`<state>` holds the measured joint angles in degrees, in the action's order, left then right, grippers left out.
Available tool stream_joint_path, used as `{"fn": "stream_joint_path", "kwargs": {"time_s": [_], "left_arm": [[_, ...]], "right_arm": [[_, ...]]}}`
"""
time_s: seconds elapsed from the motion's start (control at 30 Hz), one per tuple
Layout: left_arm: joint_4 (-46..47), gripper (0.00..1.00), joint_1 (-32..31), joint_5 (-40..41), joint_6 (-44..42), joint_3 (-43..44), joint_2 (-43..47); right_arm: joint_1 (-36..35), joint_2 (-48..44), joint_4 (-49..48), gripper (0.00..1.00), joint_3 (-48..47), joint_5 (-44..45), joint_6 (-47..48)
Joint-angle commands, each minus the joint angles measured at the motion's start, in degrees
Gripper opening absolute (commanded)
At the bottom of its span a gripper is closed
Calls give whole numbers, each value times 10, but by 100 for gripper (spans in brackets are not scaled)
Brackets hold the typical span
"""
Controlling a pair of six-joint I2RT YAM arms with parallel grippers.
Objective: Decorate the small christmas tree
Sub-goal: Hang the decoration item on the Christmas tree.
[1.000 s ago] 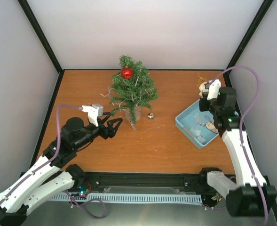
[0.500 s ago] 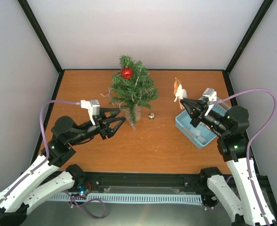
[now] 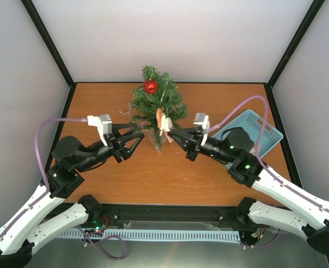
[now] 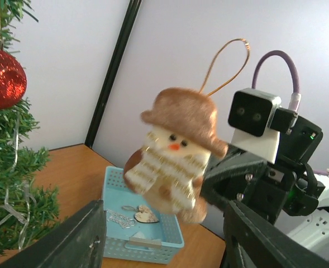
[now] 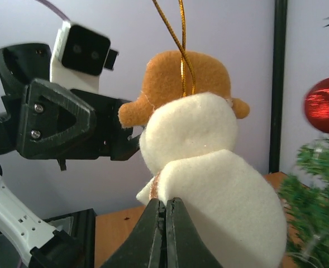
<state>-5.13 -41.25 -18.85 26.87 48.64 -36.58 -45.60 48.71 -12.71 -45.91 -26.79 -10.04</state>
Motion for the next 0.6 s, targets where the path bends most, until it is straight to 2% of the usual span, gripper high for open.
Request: {"fn": "stream_joint_path", "kwargs": {"time_s": [0.0,0.17,0.37,0.57], "left_arm": [[-24,56,-4,14,-25,34,7],[-33,54,-4,7,-31,43,5],[-43,54,-4,39,-32,28,15],[-44,40,-4,78,-40,20,10]], "right_arm": [[-89,65,-79,3,-36,136,44],[-147,134,-118,3,-68,186,61],[-164,178,-149,3,-87,213,70],[-171,196,-155,3,-94,208,75]]}}
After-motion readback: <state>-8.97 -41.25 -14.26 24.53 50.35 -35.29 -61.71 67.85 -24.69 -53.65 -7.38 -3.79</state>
